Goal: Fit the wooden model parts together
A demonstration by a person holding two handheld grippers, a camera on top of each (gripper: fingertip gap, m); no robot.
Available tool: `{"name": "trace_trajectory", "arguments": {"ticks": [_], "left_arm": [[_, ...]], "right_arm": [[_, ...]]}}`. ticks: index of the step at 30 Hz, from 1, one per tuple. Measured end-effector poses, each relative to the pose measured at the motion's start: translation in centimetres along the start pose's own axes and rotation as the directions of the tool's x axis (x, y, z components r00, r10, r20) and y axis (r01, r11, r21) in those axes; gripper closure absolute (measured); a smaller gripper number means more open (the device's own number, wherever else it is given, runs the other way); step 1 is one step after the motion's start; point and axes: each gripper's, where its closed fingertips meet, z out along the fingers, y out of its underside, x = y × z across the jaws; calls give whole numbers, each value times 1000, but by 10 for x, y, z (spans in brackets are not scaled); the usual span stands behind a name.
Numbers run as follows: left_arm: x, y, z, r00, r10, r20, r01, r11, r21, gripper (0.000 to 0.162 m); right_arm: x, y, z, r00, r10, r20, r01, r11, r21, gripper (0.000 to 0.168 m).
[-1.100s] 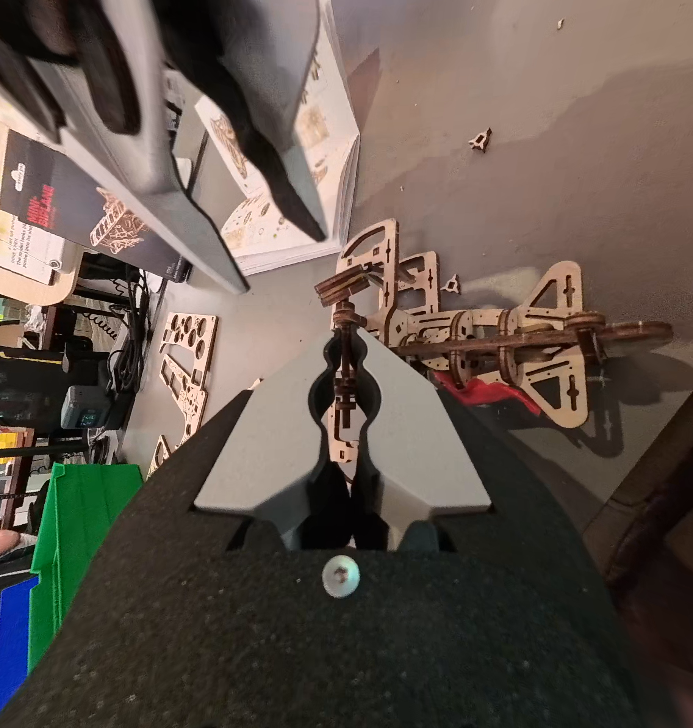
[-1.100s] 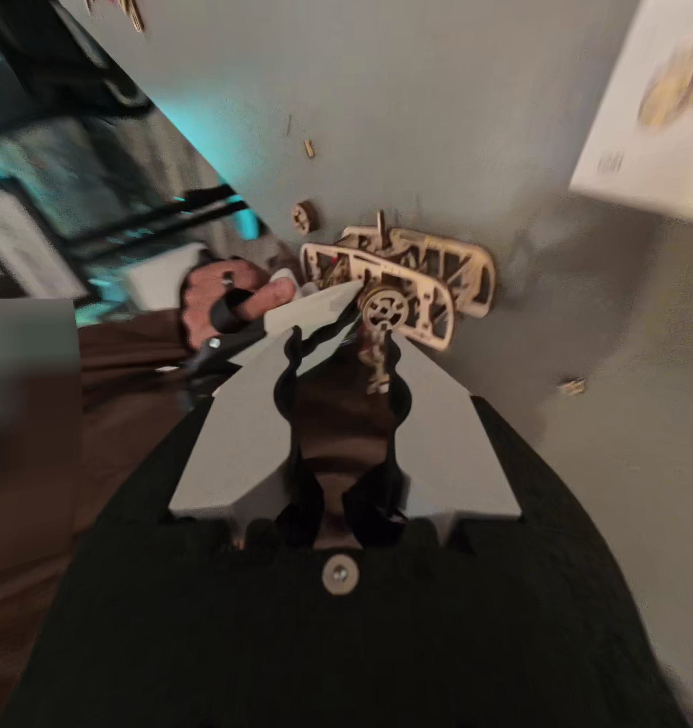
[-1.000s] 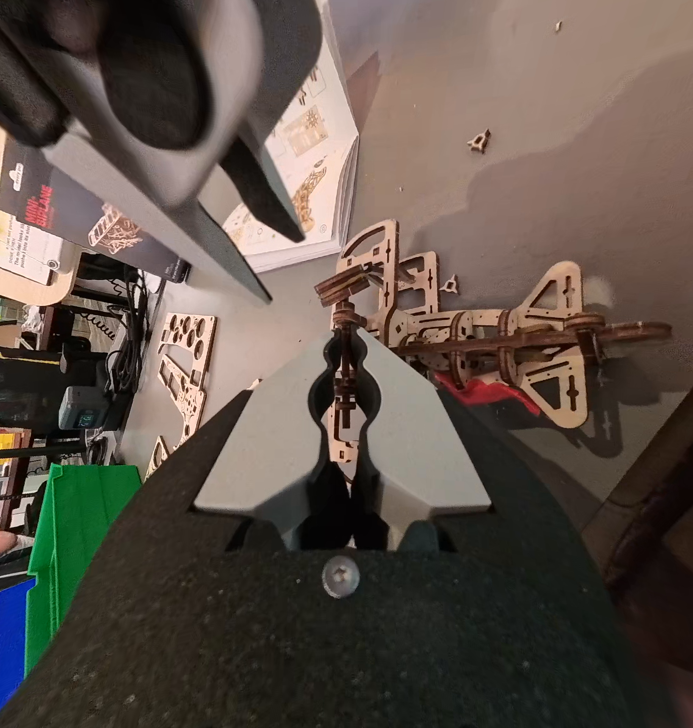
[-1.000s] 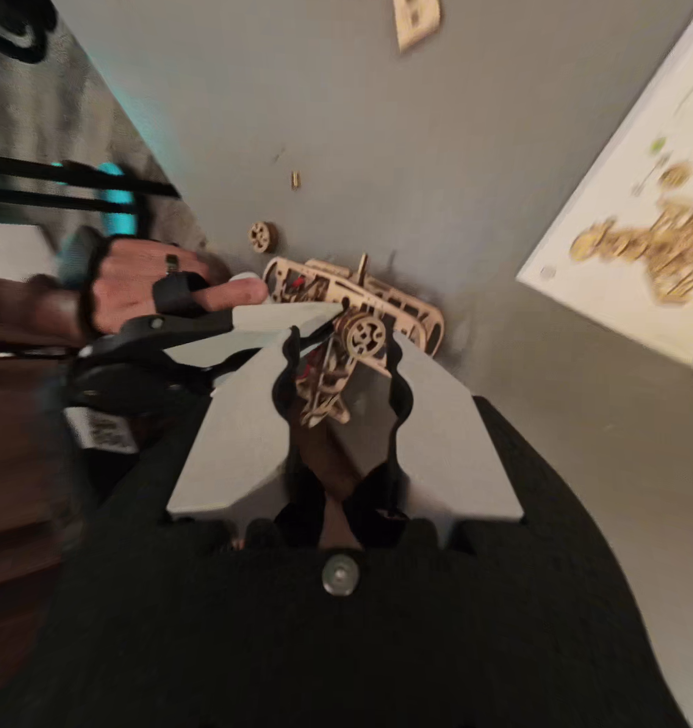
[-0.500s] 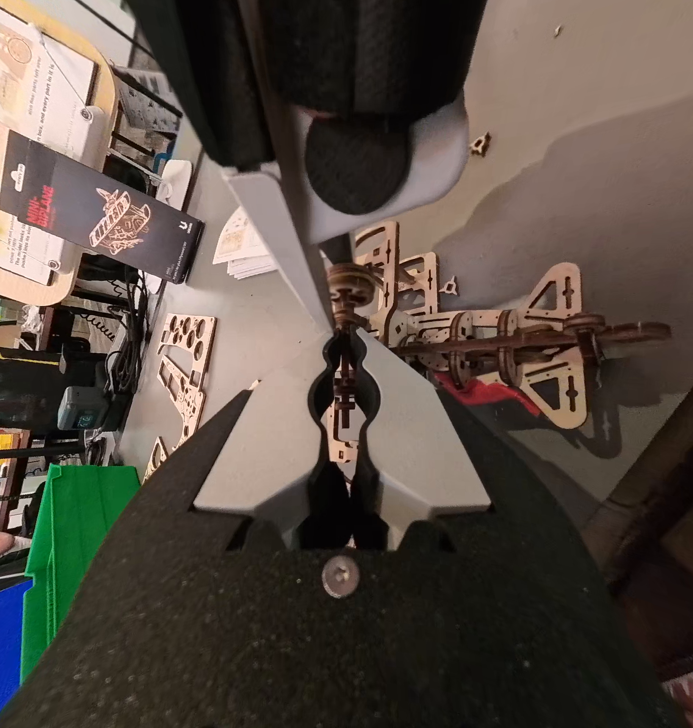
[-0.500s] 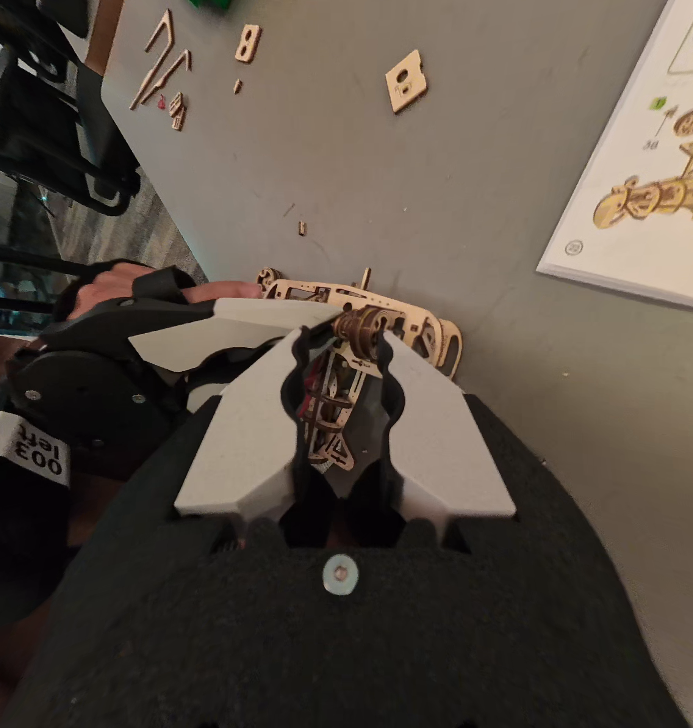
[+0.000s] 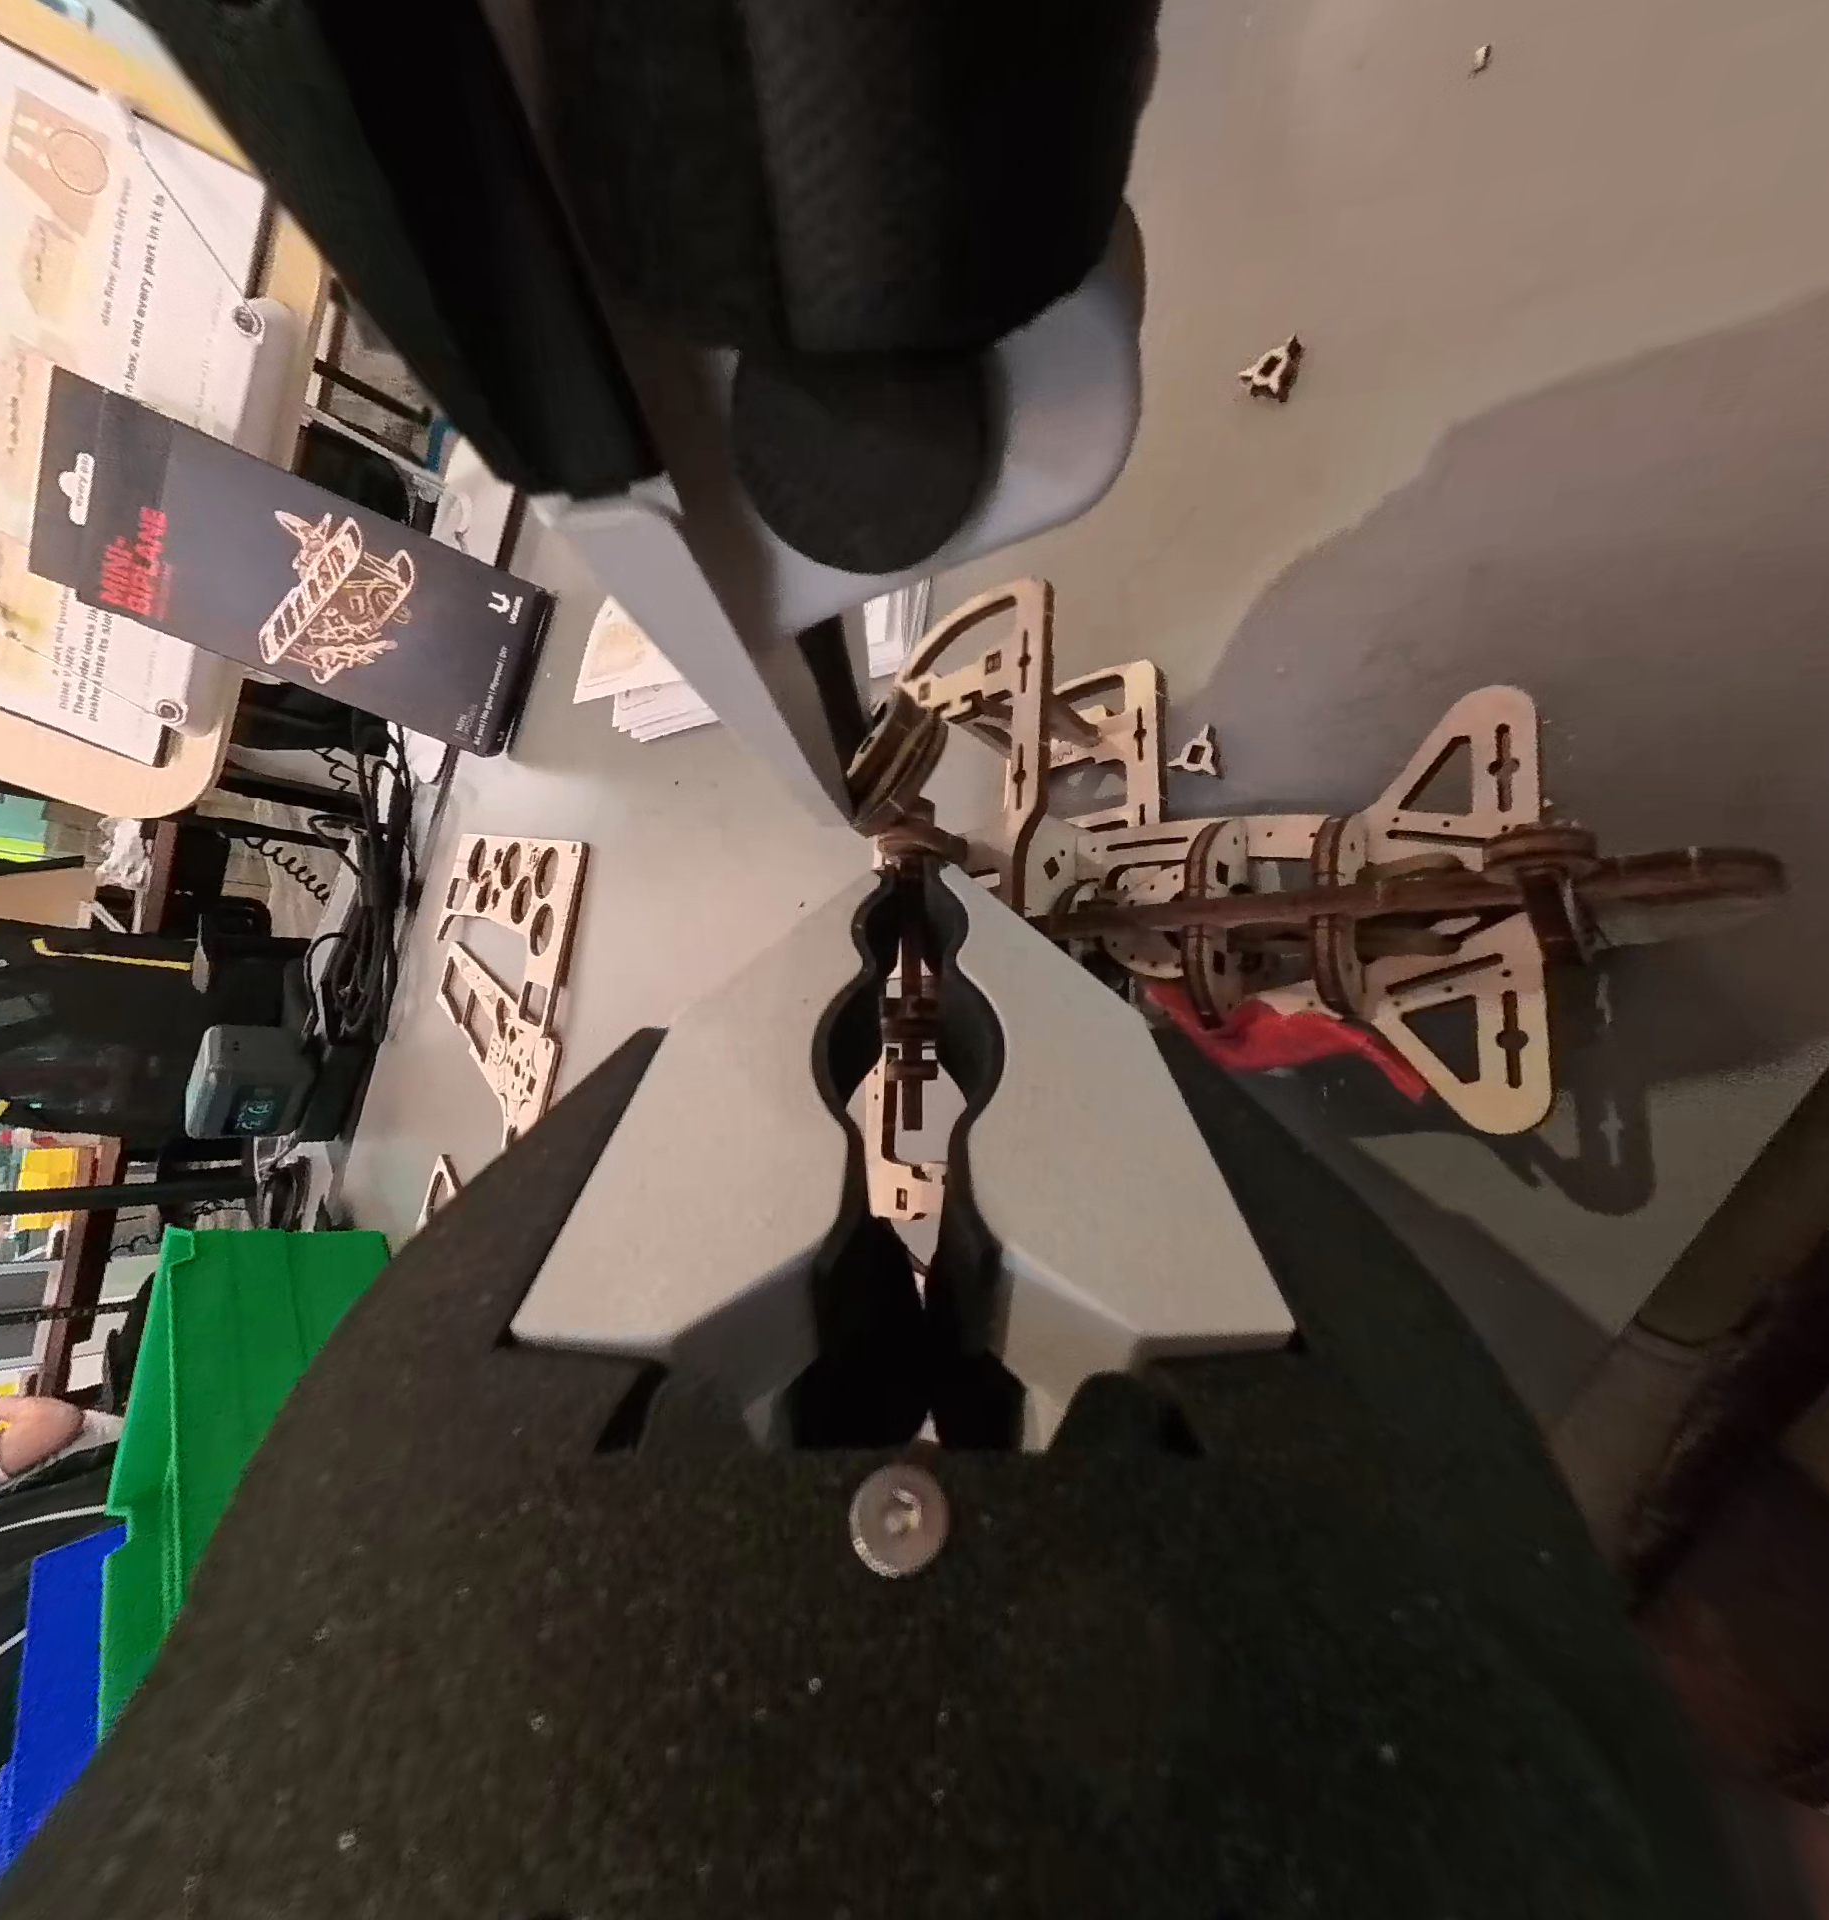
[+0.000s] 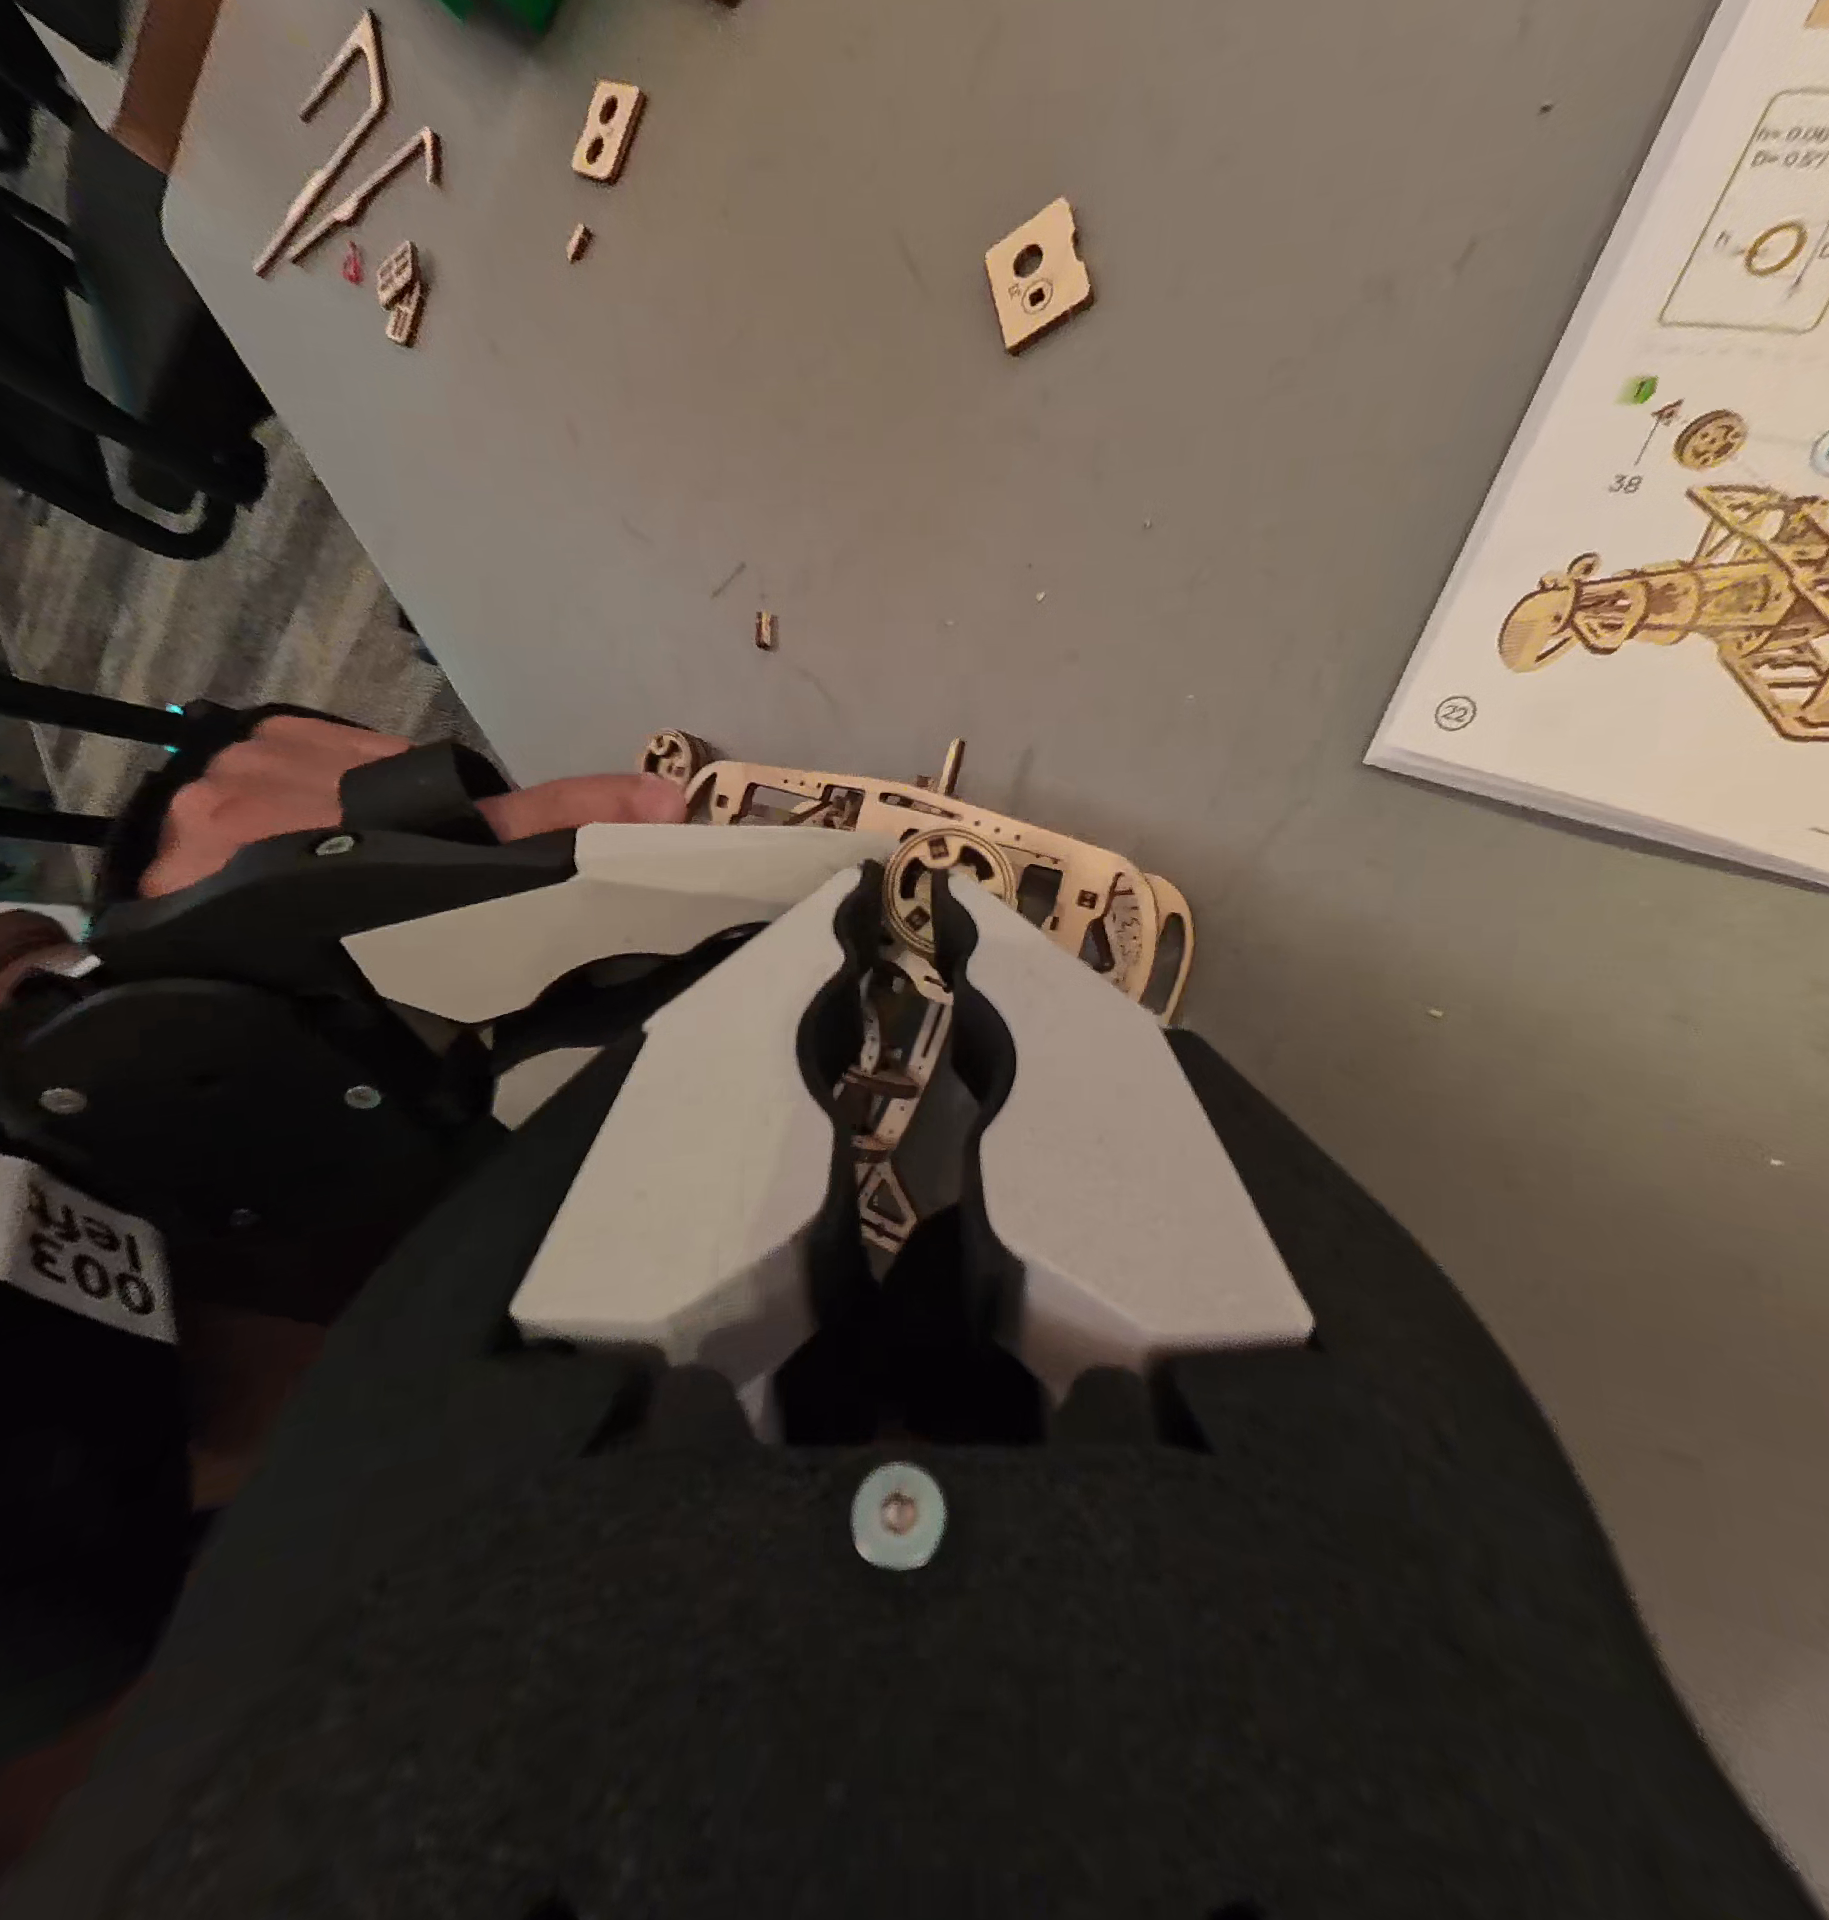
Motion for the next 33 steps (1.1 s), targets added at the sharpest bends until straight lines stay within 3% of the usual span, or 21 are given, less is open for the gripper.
{"name": "trace_trajectory", "arguments": {"ticks": [5, 14, 17, 23, 33], "left_arm": [[0, 0, 0, 1000, 1, -2, -1, 1000, 5, 162], [1, -1, -1, 1000, -5, -10, 6, 1000, 13, 162], [1, -1, -1, 1000, -1, -7, 1, 1000, 12, 162], [1, -1, 0, 1000, -1, -10, 1, 1000, 10, 162], [2, -2, -1, 1000, 10, -17, -9, 1000, 20, 162]], "right_arm": [[-2, 1, 0, 999, 27, 46, -27, 1000, 3, 154], [1, 9, 0, 997, -71, -9, 71, 995, -65, 140], [8, 12, 1, 993, -98, -73, 92, 993, -80, 153], [8, 13, 0, 987, -127, -96, 117, 988, -104, 156], [7, 14, -2, 975, -216, 55, 221, 969, -111, 157]]}}
